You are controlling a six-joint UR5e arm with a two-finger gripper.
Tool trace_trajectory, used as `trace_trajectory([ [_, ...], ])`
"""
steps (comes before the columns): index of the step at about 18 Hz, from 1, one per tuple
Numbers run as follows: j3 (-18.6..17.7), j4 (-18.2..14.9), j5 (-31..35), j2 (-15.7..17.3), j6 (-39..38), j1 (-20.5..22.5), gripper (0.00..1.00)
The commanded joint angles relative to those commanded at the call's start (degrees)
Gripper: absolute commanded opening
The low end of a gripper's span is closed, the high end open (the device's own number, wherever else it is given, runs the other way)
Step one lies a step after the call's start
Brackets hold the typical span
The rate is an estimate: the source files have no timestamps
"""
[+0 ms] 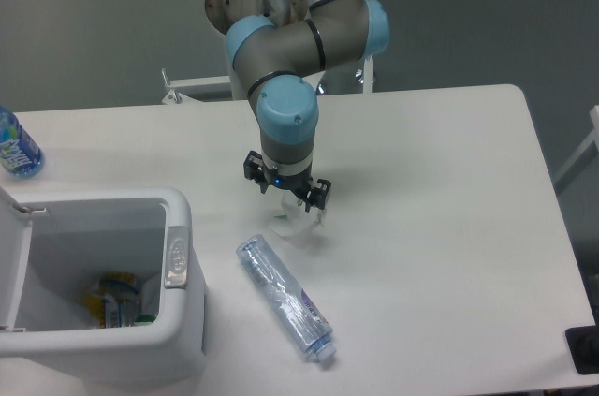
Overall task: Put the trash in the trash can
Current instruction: 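Close the gripper on the clear plastic cup and lift it, then carry the cup over the white bin and open the gripper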
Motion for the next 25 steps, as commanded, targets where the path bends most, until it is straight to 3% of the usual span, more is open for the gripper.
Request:
trace_trajectory([
  [11, 0.35, -1.23, -0.35, 2.64, 2.72, 6.59, 0.0],
  [14, 2.71, -3.33, -1.23, 5.62, 3.08, 8.43, 0.0],
  [18, 9.04, -3.52, -15.16, 9.66, -1.29, 12.21, 0.0],
  [25, 22.67, -3.52, -38.65, 10.28, -26.95, 16.0, 0.0],
])
